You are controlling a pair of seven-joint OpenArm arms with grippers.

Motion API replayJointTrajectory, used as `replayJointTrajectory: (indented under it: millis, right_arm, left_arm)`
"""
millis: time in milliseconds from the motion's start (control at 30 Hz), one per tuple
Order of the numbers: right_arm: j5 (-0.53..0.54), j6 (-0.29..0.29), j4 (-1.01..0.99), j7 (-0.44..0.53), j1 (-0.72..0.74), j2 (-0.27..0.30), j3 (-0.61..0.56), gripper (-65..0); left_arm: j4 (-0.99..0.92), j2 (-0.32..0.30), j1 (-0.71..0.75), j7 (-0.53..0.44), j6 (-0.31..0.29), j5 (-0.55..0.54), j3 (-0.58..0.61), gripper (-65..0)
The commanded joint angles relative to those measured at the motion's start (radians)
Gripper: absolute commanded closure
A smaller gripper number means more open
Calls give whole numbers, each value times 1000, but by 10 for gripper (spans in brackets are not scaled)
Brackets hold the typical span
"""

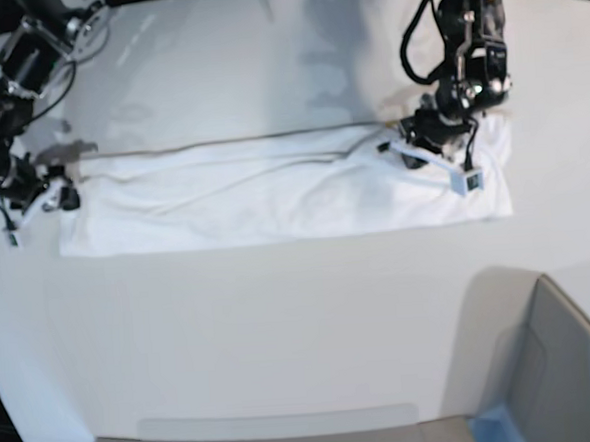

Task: Layout the t-shirt on the table in an organized manner, then fold the t-shirt properly
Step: 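Move the right gripper to the strip end and grasp it, then fold the grasped strip end inward with the right gripper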

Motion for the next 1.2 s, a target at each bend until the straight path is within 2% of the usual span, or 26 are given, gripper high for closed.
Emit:
replayJointTrajectory:
  millis: [0, 200, 267, 400, 433, 633, 733, 933, 1167]
  right_arm:
    - [11, 16, -2, 27, 14, 20, -11, -269]
    - [7, 16, -77, 63, 14, 26, -37, -253]
    - [5, 16, -77, 63, 14, 28, -37, -195]
    - [-16, 16, -75, 63, 15, 57, -37, -22]
    - [-22, 16, -71, 64, 15, 60, -35, 0]
    - [-30, 16, -59, 64, 38, 123, -35, 0]
    - [-38, 16, 14, 60, 42, 124, -37, 0]
    - [-73, 16, 258, 57, -3, 78, -176, 0]
    - [-239, 16, 552, 58, -90, -52, -433, 0]
  left_arm:
    - [18, -9, -10, -14, -1, -3, -2, -40]
    - [18, -9, -11, -14, -1, -3, -11, -40]
    - [18, -10, -11, -14, -1, -3, -11, -40]
    - [18, -10, -13, -14, -1, -3, -11, -40]
    - [18, -10, -13, -14, -1, -3, -11, -40]
    - [18, -10, -13, -14, -1, -3, -13, -40]
    - [18, -9, -13, -14, -1, -3, -13, -40]
    - [18, -9, -13, -14, -1, -3, -14, -40]
    - [18, -9, -10, -14, -3, -3, -14, -40]
